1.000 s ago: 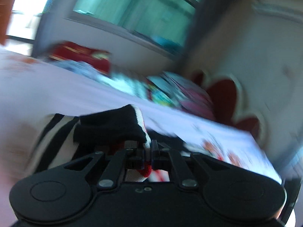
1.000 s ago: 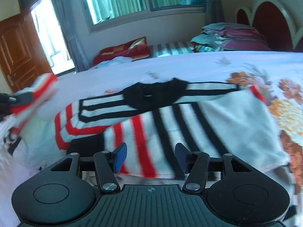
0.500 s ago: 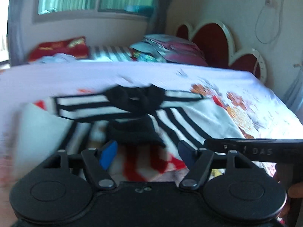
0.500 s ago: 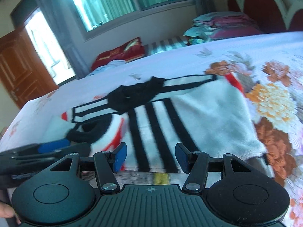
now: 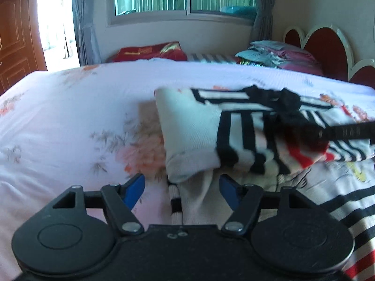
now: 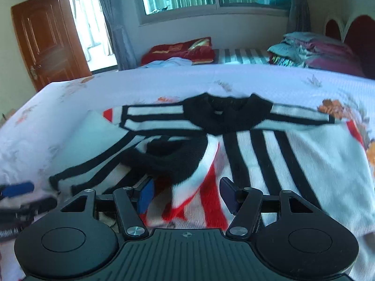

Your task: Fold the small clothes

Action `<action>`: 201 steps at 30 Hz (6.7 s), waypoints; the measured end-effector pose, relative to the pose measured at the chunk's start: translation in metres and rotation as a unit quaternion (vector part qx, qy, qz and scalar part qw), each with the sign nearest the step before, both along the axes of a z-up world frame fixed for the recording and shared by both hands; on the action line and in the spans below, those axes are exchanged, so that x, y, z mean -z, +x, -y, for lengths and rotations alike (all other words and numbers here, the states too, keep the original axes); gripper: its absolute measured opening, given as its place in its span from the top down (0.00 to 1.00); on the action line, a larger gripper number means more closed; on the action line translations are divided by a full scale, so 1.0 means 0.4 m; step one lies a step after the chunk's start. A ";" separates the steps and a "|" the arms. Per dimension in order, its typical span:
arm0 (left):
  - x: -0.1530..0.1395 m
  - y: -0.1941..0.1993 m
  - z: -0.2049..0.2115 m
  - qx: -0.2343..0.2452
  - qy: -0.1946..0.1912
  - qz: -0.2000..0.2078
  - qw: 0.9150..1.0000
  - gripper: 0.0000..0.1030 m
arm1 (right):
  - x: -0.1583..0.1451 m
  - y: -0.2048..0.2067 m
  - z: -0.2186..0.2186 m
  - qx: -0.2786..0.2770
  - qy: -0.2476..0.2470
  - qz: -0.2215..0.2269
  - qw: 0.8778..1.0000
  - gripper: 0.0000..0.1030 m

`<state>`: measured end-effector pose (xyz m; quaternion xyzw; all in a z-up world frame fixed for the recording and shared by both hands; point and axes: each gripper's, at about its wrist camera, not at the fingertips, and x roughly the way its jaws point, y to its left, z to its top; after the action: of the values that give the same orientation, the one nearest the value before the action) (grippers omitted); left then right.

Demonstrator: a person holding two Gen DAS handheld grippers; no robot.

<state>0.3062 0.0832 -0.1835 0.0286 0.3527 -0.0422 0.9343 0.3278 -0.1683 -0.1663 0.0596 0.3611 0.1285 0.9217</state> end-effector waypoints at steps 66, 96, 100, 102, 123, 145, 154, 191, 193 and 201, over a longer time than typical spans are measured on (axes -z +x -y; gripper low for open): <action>0.041 0.405 -0.023 -0.055 -0.122 -0.040 0.990 0.80 | 0.039 0.044 0.347 0.131 0.018 -0.014 0.991 0.97; 0.049 0.292 0.184 0.013 -0.052 -0.025 0.998 0.53 | 0.025 0.131 0.138 0.029 -0.017 0.014 0.999 0.61; 0.067 0.281 0.185 0.017 -0.044 -0.016 0.999 0.53 | 0.058 0.156 0.127 0.029 -0.044 0.004 0.999 0.65; 0.065 0.283 0.183 0.021 -0.044 -0.017 0.999 0.53 | 0.080 0.162 0.143 0.033 -0.063 0.001 0.997 0.65; -0.018 0.166 0.203 0.035 -0.051 -0.011 0.998 0.52 | -0.006 0.030 0.134 0.014 -0.010 0.004 1.000 0.65; 0.001 0.028 0.173 0.020 -0.038 -0.031 0.999 0.51 | 0.007 -0.113 0.229 0.034 -0.035 -0.002 0.999 0.65; 0.013 -0.082 0.288 0.049 -0.052 -0.044 0.996 0.50 | 0.027 -0.201 0.136 -0.043 -0.005 -0.024 0.999 0.65; 0.042 -0.461 0.117 0.073 -0.022 -0.054 0.996 0.48 | 0.035 -0.630 0.171 0.059 -0.090 -0.036 0.994 0.65; 0.036 -0.469 0.118 0.070 -0.028 -0.057 0.996 0.46 | 0.026 -0.655 0.162 0.062 -0.079 -0.032 0.994 0.65; 0.038 -0.500 0.107 0.067 -0.026 -0.062 0.995 0.41 | 0.041 -0.713 0.157 0.088 -0.081 -0.046 0.992 0.64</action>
<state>0.1062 0.0404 -0.1986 0.0248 0.4057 -0.1159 0.9063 0.0428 -0.2309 -0.1826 0.0223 0.4053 0.0139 0.9138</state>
